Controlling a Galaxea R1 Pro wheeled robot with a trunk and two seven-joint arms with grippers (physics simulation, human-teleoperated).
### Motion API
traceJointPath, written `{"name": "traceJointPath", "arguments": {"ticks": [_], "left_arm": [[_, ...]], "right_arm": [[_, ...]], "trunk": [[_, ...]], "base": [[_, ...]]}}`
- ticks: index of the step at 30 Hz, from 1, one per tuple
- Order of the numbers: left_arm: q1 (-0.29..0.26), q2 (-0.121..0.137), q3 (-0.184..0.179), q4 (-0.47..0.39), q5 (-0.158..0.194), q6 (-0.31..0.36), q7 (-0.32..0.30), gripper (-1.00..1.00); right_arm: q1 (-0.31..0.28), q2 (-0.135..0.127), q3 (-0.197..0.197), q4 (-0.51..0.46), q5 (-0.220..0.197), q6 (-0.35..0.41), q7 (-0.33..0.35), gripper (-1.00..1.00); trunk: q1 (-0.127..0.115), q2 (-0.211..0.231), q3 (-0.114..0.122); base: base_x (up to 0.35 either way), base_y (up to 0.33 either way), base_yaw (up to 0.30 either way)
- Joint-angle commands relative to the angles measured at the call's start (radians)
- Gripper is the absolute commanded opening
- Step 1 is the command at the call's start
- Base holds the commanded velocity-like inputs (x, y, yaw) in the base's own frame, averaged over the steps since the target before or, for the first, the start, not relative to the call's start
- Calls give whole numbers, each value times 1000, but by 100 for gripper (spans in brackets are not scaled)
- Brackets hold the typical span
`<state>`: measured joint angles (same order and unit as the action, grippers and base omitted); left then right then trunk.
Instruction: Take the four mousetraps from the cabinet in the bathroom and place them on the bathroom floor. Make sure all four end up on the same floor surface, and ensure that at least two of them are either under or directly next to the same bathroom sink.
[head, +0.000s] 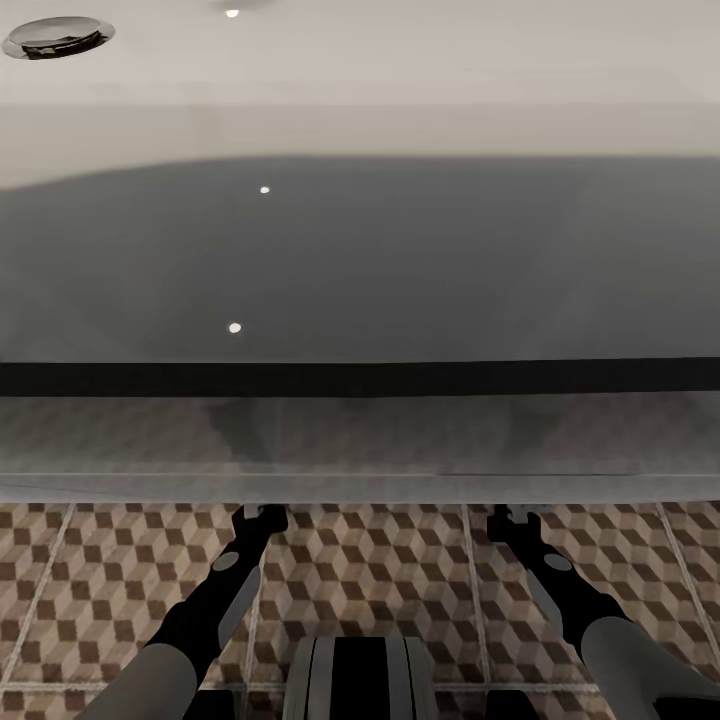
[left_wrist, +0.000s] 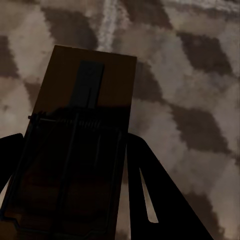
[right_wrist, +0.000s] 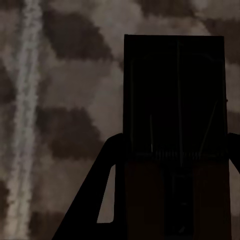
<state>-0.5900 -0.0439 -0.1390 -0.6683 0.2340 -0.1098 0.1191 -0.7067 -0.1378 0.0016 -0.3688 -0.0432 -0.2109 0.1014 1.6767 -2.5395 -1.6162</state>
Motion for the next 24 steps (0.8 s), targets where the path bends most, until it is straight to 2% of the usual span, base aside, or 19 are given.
{"name": "traceJointPath", "arguments": {"ticks": [1, 24], "left_arm": [[-1, 1, -7, 0, 7, -4, 10, -100], [-1, 0, -7, -2, 5, -4, 7, -100]], "right_arm": [[0, 0, 0, 1, -6, -3, 6, -100], [0, 0, 0, -16, -6, -4, 7, -100]], "trunk": [[0, 0, 0], [0, 0, 0]], "base": [[0, 0, 0], [0, 0, 0]]}}
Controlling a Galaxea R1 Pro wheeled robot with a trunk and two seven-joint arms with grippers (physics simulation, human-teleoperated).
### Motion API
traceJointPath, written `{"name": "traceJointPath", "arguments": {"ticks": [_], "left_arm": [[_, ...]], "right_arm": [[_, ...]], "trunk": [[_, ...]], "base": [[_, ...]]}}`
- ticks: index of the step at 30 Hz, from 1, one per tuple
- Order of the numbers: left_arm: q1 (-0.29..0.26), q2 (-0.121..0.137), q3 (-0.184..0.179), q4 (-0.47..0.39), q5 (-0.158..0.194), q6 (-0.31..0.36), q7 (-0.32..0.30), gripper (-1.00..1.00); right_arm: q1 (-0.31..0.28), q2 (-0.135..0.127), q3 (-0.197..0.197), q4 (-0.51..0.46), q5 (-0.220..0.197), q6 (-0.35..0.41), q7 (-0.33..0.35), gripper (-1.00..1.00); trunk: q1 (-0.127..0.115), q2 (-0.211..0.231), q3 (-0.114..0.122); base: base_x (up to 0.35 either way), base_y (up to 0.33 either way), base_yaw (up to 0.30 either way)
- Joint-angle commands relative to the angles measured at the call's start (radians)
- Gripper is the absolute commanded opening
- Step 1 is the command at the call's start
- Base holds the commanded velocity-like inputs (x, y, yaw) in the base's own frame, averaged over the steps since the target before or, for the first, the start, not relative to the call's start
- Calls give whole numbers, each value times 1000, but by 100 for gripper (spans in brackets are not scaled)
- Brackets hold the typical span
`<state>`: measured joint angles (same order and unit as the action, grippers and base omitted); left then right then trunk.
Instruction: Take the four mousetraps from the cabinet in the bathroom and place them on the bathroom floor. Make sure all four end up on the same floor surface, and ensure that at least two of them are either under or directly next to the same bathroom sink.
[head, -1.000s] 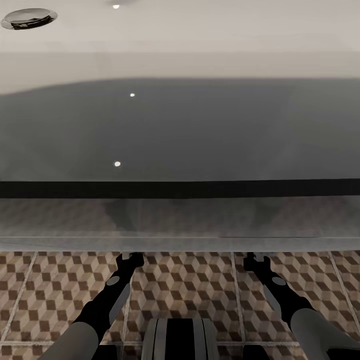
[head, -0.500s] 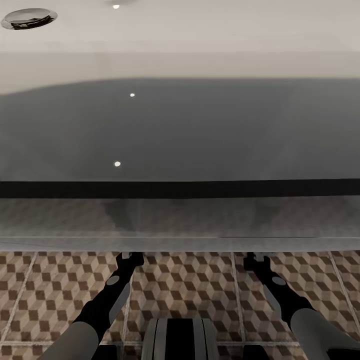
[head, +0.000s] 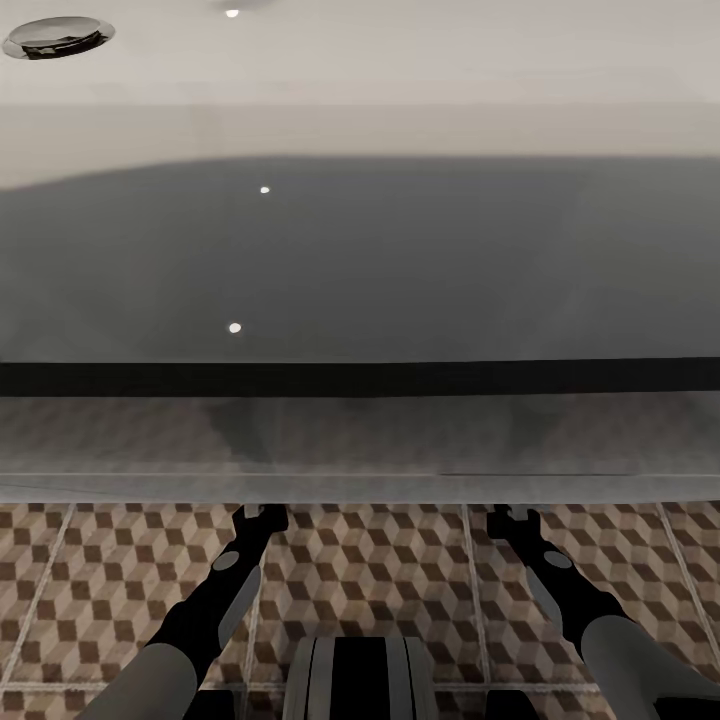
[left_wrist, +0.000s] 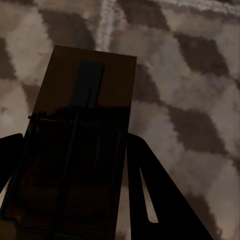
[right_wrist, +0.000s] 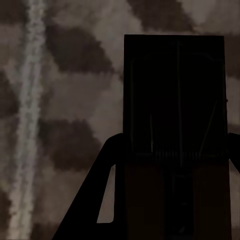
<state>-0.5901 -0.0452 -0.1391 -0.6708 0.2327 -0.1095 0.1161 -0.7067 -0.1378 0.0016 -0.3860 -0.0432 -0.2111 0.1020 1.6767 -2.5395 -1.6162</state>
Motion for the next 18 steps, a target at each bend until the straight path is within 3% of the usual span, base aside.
{"name": "traceJointPath", "arguments": {"ticks": [1, 11, 18], "left_arm": [[0, 1, -7, 0, 7, -4, 10, -100], [0, -1, -7, 0, 7, -4, 10, -100], [0, -1, -7, 0, 7, -4, 10, -100]], "right_arm": [[0, 0, 0, 1, -6, -3, 6, -100], [0, 0, 0, 1, -6, -5, 7, -100], [0, 0, -1, 1, -7, -50, 7, -100]], "trunk": [[0, 0, 0], [0, 0, 0], [0, 0, 0]], "base": [[0, 0, 0], [0, 0, 0], [0, 0, 0]]}}
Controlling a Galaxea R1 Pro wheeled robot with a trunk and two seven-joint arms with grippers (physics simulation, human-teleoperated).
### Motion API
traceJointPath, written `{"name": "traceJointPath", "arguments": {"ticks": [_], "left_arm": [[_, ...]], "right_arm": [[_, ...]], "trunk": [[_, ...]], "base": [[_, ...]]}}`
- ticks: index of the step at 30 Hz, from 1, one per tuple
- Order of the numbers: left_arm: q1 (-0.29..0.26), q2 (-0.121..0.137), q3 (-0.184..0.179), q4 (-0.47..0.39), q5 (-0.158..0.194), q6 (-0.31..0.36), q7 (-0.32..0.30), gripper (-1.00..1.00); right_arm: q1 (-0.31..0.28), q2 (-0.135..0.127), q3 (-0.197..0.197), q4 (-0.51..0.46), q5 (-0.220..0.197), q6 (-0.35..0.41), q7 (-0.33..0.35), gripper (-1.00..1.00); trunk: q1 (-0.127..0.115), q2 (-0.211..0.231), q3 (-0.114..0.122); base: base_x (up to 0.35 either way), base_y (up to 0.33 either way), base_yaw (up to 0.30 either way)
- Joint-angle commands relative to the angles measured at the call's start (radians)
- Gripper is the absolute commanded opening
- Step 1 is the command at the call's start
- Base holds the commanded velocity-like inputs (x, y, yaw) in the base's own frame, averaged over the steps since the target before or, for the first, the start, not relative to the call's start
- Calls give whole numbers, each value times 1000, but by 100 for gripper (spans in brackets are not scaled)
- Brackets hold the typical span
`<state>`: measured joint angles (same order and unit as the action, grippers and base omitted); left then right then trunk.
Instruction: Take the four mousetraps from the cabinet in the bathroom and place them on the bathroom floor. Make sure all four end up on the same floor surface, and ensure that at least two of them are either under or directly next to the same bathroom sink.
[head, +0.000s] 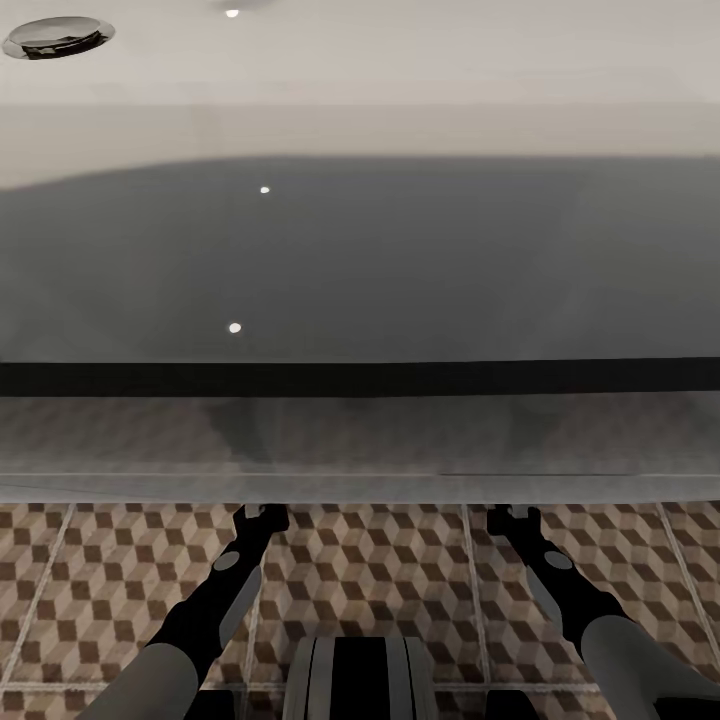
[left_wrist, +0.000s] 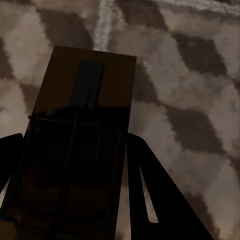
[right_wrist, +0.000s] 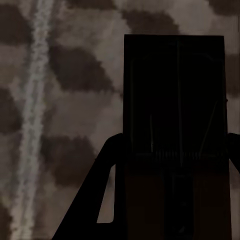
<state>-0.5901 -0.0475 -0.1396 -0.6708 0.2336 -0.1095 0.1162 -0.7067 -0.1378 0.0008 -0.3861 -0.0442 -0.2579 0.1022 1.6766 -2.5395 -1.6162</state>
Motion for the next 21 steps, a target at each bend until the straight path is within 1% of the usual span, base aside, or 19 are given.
{"name": "traceJointPath", "arguments": {"ticks": [1, 21], "left_arm": [[0, 1, -7, 0, 7, -4, 10, -100], [0, 1, -7, -2, 7, -2, 10, -100]], "right_arm": [[0, 0, 0, 1, -6, -5, 7, -100], [0, 0, 1, 3, -8, -10, 7, -100]], "trunk": [[0, 0, 0], [0, 0, 0]], "base": [[0, 0, 0], [0, 0, 0]]}}
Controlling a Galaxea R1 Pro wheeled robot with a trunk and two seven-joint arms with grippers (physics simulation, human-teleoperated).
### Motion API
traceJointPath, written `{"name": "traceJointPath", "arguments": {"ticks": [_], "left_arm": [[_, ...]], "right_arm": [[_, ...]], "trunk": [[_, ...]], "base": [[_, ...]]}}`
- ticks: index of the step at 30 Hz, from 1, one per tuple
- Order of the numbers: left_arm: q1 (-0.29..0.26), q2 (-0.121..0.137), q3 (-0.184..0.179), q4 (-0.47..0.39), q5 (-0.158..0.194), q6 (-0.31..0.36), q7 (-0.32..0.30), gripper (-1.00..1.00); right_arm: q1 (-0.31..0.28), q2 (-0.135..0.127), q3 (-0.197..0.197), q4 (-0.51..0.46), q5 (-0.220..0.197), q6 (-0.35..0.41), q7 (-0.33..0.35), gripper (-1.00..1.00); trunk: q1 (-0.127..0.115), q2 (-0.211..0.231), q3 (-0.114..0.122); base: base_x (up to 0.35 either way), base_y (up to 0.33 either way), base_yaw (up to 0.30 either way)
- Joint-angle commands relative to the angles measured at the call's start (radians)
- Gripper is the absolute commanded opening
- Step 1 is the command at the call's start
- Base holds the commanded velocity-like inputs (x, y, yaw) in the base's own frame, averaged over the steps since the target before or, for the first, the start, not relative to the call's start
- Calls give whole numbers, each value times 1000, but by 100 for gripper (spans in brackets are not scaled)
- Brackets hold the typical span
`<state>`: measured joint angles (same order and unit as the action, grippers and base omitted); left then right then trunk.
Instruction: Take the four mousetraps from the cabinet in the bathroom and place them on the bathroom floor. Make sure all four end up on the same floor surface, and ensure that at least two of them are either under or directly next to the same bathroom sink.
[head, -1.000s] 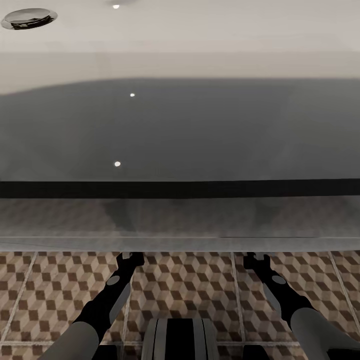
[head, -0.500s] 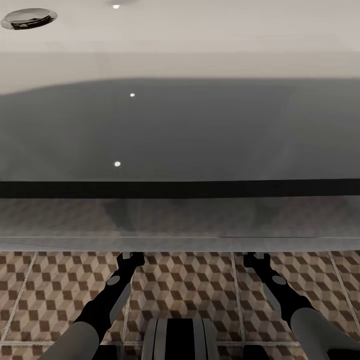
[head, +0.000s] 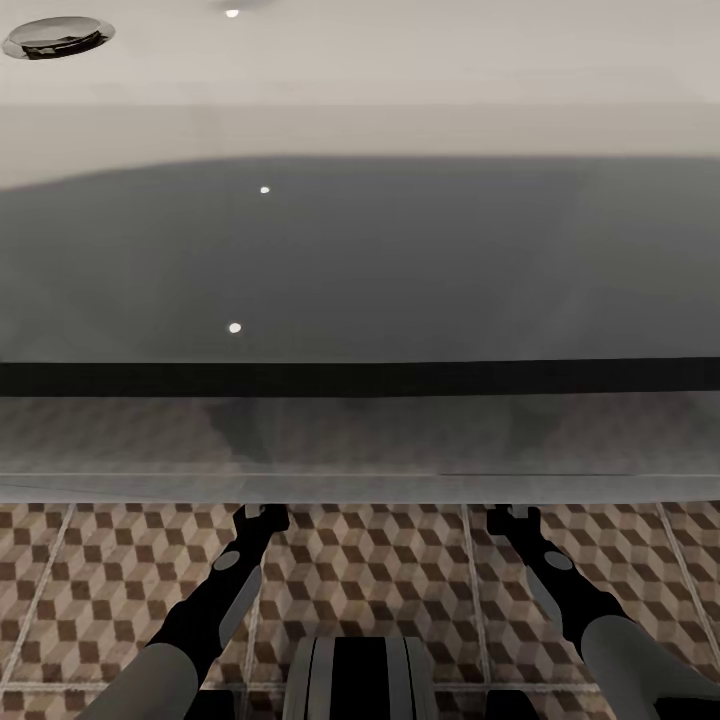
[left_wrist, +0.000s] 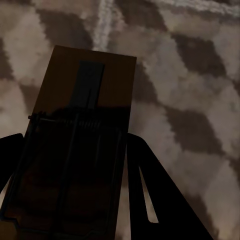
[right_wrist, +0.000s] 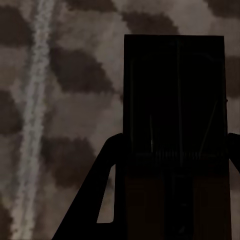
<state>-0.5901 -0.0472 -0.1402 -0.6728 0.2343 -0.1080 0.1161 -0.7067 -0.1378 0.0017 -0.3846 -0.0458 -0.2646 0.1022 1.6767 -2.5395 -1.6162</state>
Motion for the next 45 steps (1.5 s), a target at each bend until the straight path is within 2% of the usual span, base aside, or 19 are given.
{"name": "traceJointPath", "arguments": {"ticks": [1, 10, 20, 45], "left_arm": [[0, 1, -6, -1, 7, -5, 10, -100], [0, 2, -6, -5, 7, -9, 14, -100], [0, 1, -6, -5, 7, -46, 13, -100], [0, -2, -7, -5, 8, -48, 9, -100]], "right_arm": [[0, 0, 0, 1, -6, -3, 7, -100], [0, 0, 0, 1, -5, -4, 7, -100], [0, 0, 0, 0, -5, -5, 9, -100], [0, 0, 0, 0, -5, -5, 13, -100]], "trunk": [[0, 0, 0], [0, 0, 0], [0, 0, 0], [0, 0, 0]], "base": [[0, 0, 0], [0, 0, 0], [0, 0, 0], [0, 0, 0]]}}
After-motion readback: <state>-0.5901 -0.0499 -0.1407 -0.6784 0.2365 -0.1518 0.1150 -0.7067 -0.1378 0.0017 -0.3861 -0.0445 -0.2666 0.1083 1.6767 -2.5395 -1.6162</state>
